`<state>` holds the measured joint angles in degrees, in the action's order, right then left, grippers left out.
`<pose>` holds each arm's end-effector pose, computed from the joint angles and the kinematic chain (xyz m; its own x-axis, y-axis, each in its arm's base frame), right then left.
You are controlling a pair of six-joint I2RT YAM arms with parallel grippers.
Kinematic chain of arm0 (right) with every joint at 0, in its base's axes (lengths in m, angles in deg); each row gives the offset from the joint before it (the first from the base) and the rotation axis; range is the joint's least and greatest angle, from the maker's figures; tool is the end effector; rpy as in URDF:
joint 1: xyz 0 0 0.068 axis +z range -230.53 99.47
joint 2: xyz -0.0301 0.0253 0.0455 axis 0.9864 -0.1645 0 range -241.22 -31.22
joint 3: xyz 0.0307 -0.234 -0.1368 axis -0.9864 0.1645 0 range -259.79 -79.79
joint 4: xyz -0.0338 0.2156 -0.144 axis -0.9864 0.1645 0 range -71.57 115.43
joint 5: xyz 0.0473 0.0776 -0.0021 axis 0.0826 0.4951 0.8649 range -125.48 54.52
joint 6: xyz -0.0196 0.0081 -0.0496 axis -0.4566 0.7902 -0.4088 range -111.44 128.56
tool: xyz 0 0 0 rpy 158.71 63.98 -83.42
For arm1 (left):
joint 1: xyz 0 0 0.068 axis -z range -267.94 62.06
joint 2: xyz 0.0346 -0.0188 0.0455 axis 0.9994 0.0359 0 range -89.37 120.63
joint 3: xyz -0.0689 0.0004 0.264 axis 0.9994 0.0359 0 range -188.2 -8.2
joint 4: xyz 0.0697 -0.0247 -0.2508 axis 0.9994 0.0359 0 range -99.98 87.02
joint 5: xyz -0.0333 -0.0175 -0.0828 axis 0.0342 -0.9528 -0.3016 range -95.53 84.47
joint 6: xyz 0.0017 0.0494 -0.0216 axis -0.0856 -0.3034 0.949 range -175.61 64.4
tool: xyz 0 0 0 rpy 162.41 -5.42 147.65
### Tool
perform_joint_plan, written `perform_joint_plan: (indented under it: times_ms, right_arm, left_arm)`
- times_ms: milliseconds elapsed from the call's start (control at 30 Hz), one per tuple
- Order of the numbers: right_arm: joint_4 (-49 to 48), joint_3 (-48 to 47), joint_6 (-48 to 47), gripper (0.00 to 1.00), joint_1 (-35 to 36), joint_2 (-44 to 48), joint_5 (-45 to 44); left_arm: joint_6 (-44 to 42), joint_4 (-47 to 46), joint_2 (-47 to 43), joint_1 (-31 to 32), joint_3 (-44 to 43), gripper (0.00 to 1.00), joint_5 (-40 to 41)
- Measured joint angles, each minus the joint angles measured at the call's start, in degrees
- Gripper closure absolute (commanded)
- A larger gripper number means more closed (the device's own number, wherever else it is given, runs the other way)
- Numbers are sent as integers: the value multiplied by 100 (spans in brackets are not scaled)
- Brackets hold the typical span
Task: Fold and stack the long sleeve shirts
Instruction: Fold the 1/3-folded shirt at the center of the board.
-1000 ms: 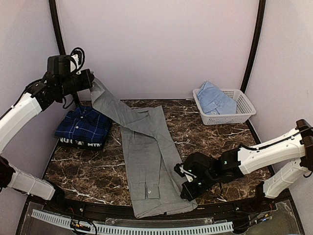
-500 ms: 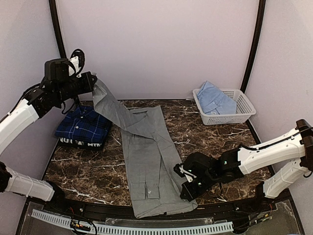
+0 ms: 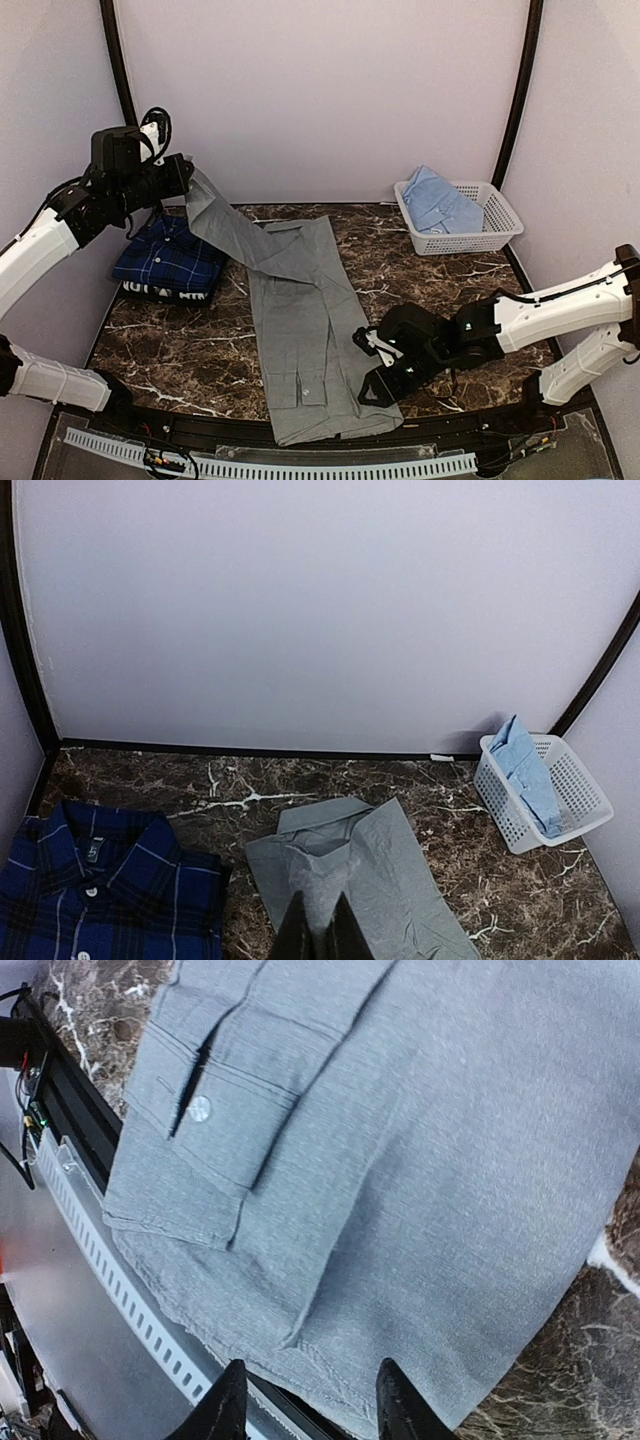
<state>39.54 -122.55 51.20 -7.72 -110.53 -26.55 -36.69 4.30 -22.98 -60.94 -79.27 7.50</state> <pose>0.0722 0.2520 0.1830 -0.8395 -0.4497 -0.3049 -0.5433 0.7031 0.4589 0.2360 -0.1113 0.4171 -0.2197 -0.2425 -0.9449 0.1828 0.9412 -0.2841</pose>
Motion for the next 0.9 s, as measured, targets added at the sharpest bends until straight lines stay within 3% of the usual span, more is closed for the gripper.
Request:
perform_joint_plan:
  times_ms: [233,467,667,900]
  right_arm:
    - [9,-393,-129,60,-415,90,-170]
    - [-271,-1248,-518,74,-1493,-227,-472]
    - [-1182,-2157,-885,79,-2608,-1274,-284]
    - [-1707,-3246,-1187,84,-3331,-2815,225]
  left_arm:
    - [28,11,-125,42,155,100,-7]
    - [133,31,-317,146,422,100,-4]
    - [236,94,-514,190,667,100,114]
    - [348,153,-529,216,863,100,184]
